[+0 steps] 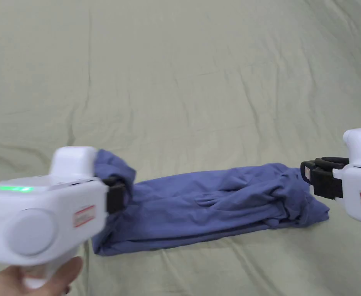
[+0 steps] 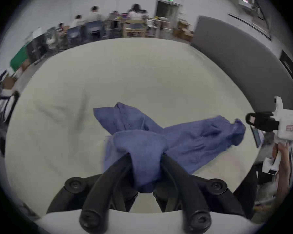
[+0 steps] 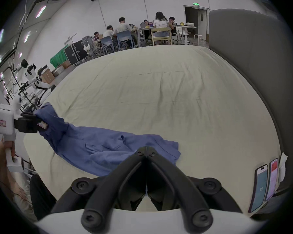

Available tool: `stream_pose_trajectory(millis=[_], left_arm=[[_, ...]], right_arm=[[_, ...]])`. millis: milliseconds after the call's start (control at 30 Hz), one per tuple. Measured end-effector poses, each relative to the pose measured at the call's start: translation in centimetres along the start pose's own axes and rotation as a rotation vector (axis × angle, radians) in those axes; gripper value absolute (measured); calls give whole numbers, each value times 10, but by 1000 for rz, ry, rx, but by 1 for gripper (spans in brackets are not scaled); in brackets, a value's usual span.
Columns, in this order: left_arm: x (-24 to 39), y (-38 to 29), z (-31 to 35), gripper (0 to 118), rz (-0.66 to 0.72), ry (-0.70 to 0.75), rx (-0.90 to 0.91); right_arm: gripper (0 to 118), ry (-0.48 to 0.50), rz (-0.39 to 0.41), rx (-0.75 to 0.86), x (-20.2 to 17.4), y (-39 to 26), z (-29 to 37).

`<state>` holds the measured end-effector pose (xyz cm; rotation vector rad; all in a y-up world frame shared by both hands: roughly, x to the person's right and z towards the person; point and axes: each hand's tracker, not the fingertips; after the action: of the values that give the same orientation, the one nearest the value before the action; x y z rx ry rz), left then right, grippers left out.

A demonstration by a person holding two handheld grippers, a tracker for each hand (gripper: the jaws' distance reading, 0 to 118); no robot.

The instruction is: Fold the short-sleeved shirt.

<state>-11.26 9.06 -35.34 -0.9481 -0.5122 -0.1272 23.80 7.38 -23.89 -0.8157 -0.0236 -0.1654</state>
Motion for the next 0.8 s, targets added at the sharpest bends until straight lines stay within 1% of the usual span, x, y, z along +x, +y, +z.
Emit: stream_pose_trajectory(millis=[100, 133, 167, 200, 233, 267, 300, 367, 400, 467, 533, 600, 633, 667, 700, 733, 767, 800], left_arm=[[39, 5, -45, 11, -84, -56, -79], [48, 4, -60, 11, -85, -76, -106], [55, 2, -72, 12, -79, -99, -145], [59, 0, -85, 17, -68, -109, -172], [61, -3, -95, 33, -41, -117, -196], [58, -5, -102, 52, -13, -131, -212], [53, -8, -106, 58, 34, -159, -208], [42, -10, -93, 66, 130, -242, -191], [35, -10, -83, 71, 163, -257, -165], [21, -12, -54, 72, 174, -196, -117], [5, -18, -8, 76, 185, -132, -28], [-16, -26, 28, 76, 218, -95, 34], [-26, -31, 44, 76, 236, -55, 70], [-34, -36, 53, 67, 220, -25, 114], [-40, -38, 57, 38, 186, 26, 128], [-46, -38, 52, 0, 193, 78, 124], [-51, -37, 49, 0, 218, 118, 142], [-53, -33, 41, 0, 171, 75, 85]], right_arm=[[2, -25, -5, 8, 10, 0, 11], [2, -34, -7, 8, 13, 0, 14], [2, -43, -7, 9, 16, 0, 16], [2, -50, -7, 9, 19, 0, 18], [2, -56, -9, 8, 22, -1, 20], [2, -60, -12, 5, 24, -2, 21], [2, -64, -17, 5, 26, -3, 22], [2, -70, -23, 1, 28, -5, 24], [2, -72, -24, 0, 28, -5, 24], [2, -71, -20, -4, 26, -5, 23], [2, -65, -19, -3, 21, -3, 23], [2, -59, -18, 2, 16, -1, 23], [2, -55, -16, 3, 13, 0, 22], [2, -51, -14, 4, 11, 1, 22], [2, -49, -11, 5, 8, 2, 21], [2, -46, -6, 5, 5, 3, 20], [2, -44, -5, 6, 2, 4, 20], [2, -43, -3, 7, 0, 5, 19]])
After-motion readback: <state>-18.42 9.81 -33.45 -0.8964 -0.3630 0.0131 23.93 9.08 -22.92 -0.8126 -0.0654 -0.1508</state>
